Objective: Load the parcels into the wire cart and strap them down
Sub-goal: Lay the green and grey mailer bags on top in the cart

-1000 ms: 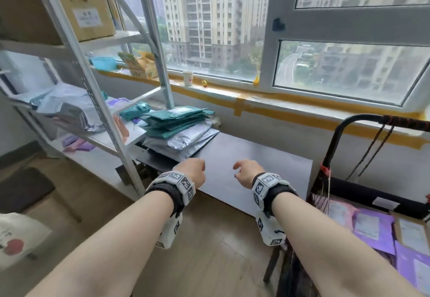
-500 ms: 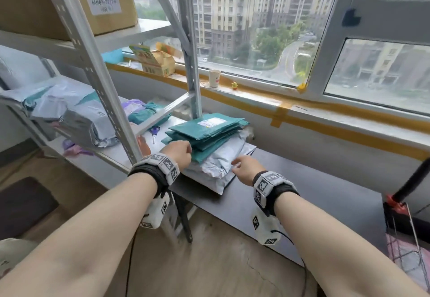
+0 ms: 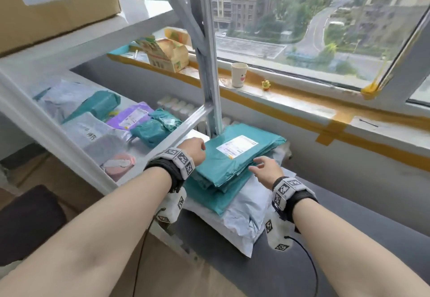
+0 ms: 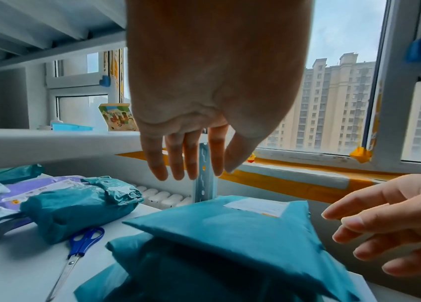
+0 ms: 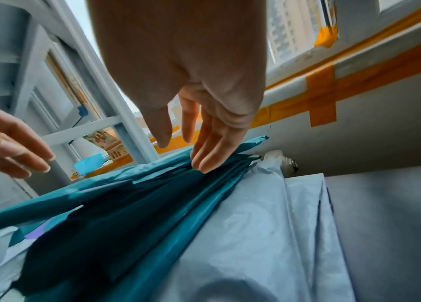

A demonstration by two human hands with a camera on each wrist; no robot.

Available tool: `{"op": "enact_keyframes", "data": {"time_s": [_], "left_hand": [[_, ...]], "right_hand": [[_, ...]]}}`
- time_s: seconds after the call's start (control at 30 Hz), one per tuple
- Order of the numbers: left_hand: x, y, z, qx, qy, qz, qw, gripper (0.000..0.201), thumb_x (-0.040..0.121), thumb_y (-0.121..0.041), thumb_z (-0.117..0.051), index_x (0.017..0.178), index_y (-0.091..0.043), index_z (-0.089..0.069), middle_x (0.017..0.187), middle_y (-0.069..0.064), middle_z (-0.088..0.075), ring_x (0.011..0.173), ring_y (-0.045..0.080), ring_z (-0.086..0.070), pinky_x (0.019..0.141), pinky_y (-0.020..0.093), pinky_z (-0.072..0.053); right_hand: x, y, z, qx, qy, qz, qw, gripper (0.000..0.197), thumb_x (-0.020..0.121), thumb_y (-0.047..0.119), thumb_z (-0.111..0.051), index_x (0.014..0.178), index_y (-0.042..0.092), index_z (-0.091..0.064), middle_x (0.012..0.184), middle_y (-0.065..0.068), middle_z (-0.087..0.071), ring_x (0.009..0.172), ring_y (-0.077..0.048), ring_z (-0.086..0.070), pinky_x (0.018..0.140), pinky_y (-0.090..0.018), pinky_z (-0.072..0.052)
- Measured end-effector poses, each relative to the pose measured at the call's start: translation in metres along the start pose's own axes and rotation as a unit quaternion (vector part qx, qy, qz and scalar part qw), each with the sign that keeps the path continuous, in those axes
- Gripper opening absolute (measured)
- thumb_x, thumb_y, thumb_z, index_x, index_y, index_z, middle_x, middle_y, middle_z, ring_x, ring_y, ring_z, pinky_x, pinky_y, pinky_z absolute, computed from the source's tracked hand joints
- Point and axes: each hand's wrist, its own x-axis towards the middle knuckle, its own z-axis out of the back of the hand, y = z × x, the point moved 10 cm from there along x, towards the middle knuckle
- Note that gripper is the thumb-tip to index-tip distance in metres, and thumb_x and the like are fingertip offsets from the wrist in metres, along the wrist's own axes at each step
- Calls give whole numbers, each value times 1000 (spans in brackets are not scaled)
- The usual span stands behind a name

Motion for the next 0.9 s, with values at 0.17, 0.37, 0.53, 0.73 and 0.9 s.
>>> {"op": "enact_keyframes", "data": {"time_s": [0.17, 0.37, 0.53, 0.73, 0.9], "left_hand": [[44, 10, -10, 16, 30, 19, 999, 32, 91, -19, -49, 122, -16, -57, 123, 8, -60, 113, 25, -56, 93, 29, -42], [67, 16, -42, -11, 74, 32, 997, 58, 85, -38, -62, 133, -11, -45, 131, 9, -53, 119, 26, -52, 98, 32, -41], [74, 22, -56, -30, 96, 47, 994, 76, 77, -53, -66, 134, -12, -40, 131, 8, -52, 118, 25, -52, 96, 33, -44], [76, 24, -52, -30, 86, 66, 994, 83, 62, -61, -75, 122, -11, -49, 118, 6, -58, 108, 24, -56, 87, 33, -47], [71, 24, -51, -44, 93, 68, 992, 61, 64, -57, -76, 100, -10, -61, 98, 4, -64, 88, 21, -60, 66, 27, -43]], "right_hand": [[40, -4, -8, 62, -15, -52, 997, 64, 83, 33, -70, 132, 3, -42, 116, -14, -59, 105, -28, -59, 93, -45, -49], [54, -25, -17, 133, -40, -103, 985, 79, 71, 30, -82, 129, 4, -35, 111, -10, -59, 104, -26, -59, 93, -45, -50], [55, -29, -25, 215, -30, -138, 966, 75, 73, 17, -80, 130, 3, -33, 114, -19, -59, 102, -31, -62, 87, -44, -54], [53, -29, -29, 272, -22, -151, 950, 64, 74, 9, -78, 124, 0, -39, 116, -23, -61, 101, -29, -63, 91, -48, -52], [41, -22, -28, 319, 5, -142, 937, 31, 79, -8, -69, 106, -7, -55, 116, -22, -62, 102, -33, -62, 91, -42, -51]]}}
